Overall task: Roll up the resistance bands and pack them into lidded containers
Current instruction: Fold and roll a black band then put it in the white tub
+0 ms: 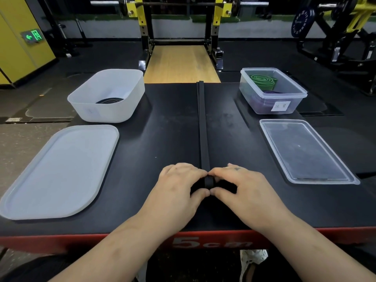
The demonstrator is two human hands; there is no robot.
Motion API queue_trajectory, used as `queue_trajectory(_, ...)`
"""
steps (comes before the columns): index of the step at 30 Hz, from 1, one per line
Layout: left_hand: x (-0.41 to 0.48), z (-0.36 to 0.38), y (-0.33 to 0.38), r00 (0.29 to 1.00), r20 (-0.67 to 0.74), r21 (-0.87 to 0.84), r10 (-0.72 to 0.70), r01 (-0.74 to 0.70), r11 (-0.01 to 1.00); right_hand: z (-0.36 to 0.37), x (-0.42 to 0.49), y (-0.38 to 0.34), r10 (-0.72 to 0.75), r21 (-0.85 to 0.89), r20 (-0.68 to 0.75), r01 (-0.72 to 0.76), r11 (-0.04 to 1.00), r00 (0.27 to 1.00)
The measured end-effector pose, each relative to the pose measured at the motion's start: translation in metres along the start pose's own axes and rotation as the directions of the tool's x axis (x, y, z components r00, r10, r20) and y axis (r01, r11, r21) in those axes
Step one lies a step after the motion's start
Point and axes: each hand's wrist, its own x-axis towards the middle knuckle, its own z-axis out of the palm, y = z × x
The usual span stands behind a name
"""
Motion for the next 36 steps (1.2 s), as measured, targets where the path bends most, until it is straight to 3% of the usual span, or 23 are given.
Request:
queue_trajectory(9,-0.01,-0.009,0.006,0.997,0.011,-0.019,0.08,-0.08,0.997,-0.007,-0.014,0.003,-0.08,0.054,0.008,0.079,0.995,0.997)
queue_trajectory(15,-0.021,-0.006,0.013,0.999,0.017,-0.017,0.049,-0.049,0.999,-0.012,-0.017,0.005,-0.116,0.019,0.043,0.116,0.993,0.992)
queue_trajectory(23,-0.009,-0.004,0.009,1.0,0.004,-0.015,0.013,-0.013,1.0,-0.008,-0.017,0.001,-0.035,0.058,-0.05,0.038,0.998,0.998)
queue_trajectory(29,-0.01,-0.005,0.01,0.998,0.032,-0.027,-0.056,0.057,0.998,-0.01,-0.01,0.0,-0.032,0.089,-0.039,0.036,0.995,0.999)
queue_trajectory(36,0.001,-0.006,0.008,1.0,0.011,-0.03,-0.024,0.024,0.999,-0.007,-0.01,-0.001,0.027,0.107,-0.04,-0.022,0.994,0.999)
